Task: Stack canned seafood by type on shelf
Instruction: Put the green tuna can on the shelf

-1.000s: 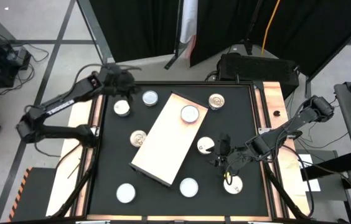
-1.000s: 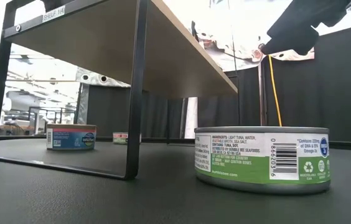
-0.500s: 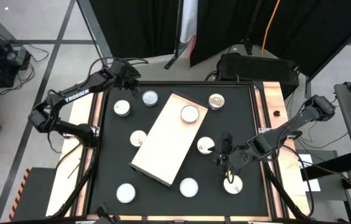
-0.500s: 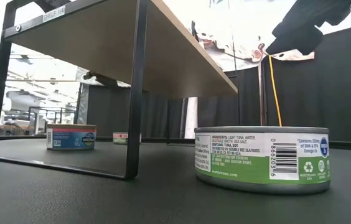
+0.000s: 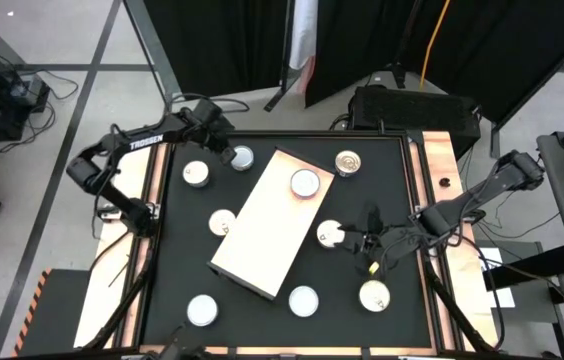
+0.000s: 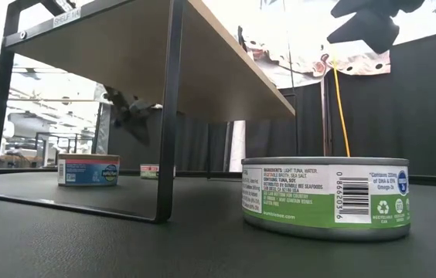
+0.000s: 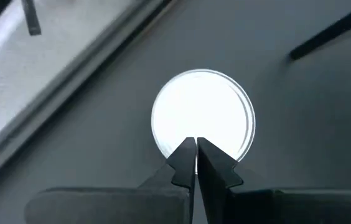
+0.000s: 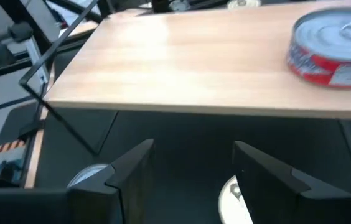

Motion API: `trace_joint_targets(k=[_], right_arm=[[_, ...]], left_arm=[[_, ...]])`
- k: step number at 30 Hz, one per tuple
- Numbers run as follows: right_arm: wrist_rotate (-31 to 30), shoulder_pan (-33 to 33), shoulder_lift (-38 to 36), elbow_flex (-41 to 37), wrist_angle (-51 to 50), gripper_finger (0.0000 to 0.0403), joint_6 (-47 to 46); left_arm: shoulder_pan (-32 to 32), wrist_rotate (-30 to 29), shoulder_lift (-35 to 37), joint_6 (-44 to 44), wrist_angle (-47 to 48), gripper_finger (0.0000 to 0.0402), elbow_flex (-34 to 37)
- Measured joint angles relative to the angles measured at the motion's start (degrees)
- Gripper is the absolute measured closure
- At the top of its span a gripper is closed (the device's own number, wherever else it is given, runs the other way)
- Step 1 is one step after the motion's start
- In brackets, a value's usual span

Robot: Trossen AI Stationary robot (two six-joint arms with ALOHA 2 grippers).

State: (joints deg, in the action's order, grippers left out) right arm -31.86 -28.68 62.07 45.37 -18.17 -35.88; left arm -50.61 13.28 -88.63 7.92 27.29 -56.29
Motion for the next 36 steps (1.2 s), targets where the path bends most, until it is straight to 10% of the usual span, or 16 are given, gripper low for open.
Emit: trace_joint_targets(k=[36], right_arm=[[0.44,3.97,-0.85,0.02,-0.03,0.0193,6.04]], left_arm=[[0.92,-6.68,-8.16,9.31,0.01,0.0326,-0.15]])
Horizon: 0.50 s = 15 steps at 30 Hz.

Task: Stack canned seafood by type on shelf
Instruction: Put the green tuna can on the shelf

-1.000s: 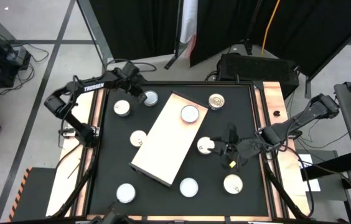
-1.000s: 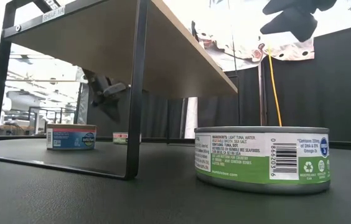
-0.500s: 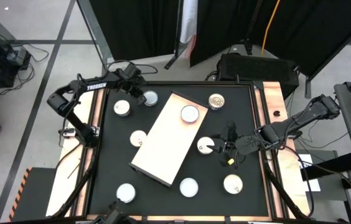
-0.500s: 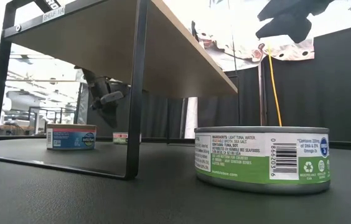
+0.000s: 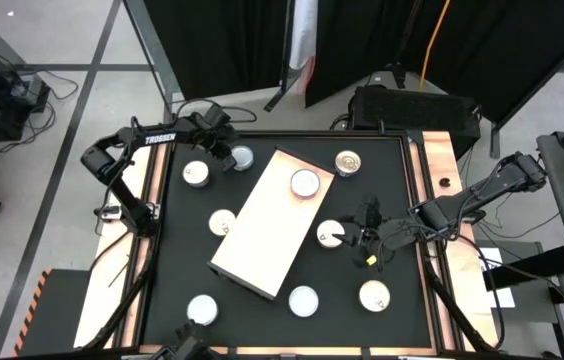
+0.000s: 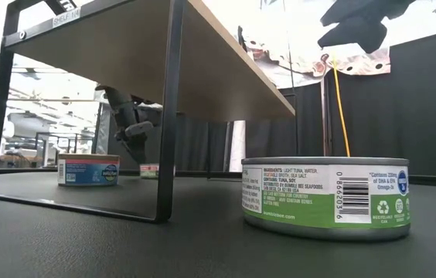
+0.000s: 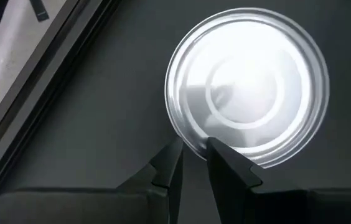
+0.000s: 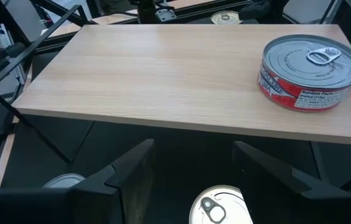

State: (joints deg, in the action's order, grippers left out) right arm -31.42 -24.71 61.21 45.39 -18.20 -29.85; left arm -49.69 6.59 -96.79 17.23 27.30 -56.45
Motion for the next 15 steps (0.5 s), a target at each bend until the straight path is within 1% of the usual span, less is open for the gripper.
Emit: trace_joint_targets(k=[5,10,15], right_arm=[[0.0,0.0,0.0,0.0,-0.02,0.0193,0.43],[-0.02,0.0,0.0,0.0,-0.04,0.0193,0.57],[-0.02,0.0,0.0,0.0,-0.08,0.0193,0.79]], left_arm=[[-0.04,-0.93,1.23,-0.39,0.99,0.0326,0.26],[-0.06,-3.29,3.15,-0.11,2.04,0.0326,0.28],[-0.13,-3.22,3.1,0.05,1.74,0.0326,0.28]])
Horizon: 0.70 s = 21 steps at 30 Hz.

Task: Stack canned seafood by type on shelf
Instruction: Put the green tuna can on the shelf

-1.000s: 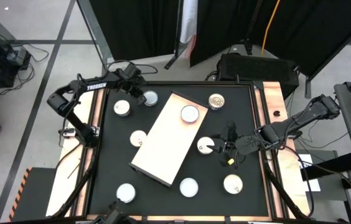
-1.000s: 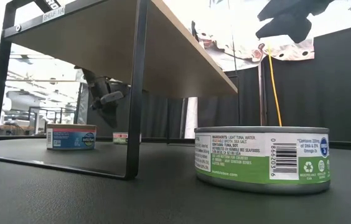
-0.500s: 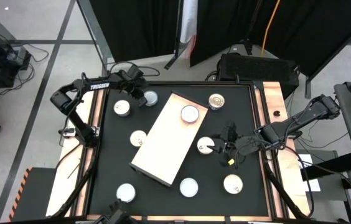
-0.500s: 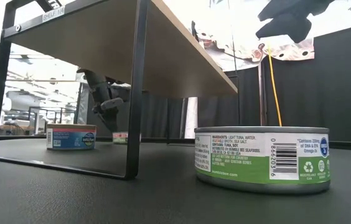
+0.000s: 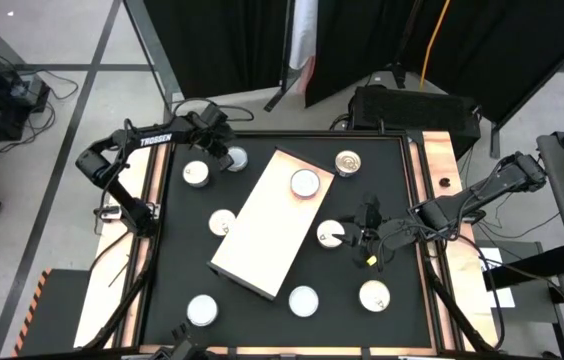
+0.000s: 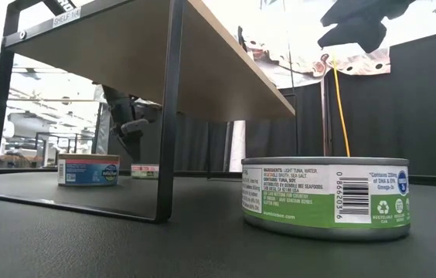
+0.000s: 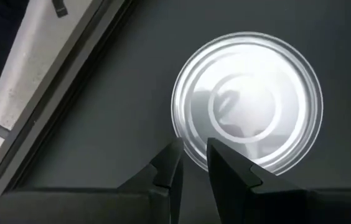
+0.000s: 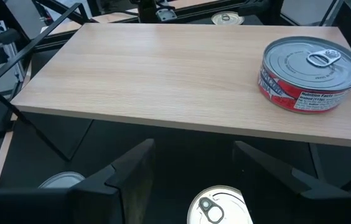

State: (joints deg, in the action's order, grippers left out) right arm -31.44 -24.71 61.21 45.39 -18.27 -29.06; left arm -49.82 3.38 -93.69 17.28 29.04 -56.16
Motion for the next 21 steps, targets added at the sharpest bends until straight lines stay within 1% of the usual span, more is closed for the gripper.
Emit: trace_joint_targets(k=[21], right_arm=[[-0.02,0.0,0.0,0.0,-0.03,0.0193,-0.04]], left_arm=[[0.2,-0.48,0.04,-0.44,3.04,0.0326,0.9]])
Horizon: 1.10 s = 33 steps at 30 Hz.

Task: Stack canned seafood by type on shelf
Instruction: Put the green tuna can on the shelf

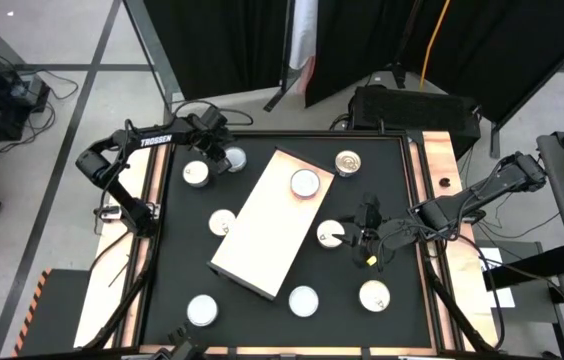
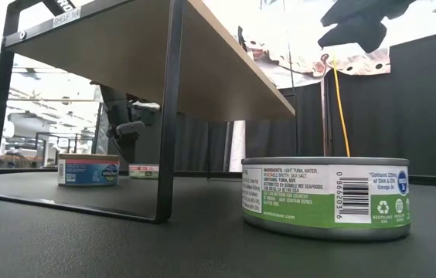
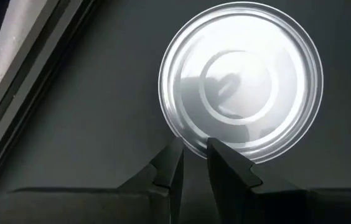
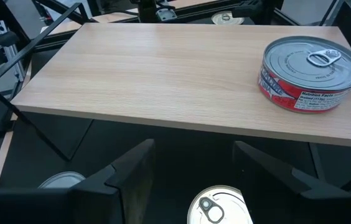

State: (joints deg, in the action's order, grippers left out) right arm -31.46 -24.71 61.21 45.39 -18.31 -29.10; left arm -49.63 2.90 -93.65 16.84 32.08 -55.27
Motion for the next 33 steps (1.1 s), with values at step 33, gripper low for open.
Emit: trace_joint_targets(k=[33], right_arm=[[-0.02,-0.02,0.0,0.0,-0.04,0.0193,1.29]], left_arm=[[-0.72,-2.58,0.13,-4.48,0.14,0.0394,-0.02]])
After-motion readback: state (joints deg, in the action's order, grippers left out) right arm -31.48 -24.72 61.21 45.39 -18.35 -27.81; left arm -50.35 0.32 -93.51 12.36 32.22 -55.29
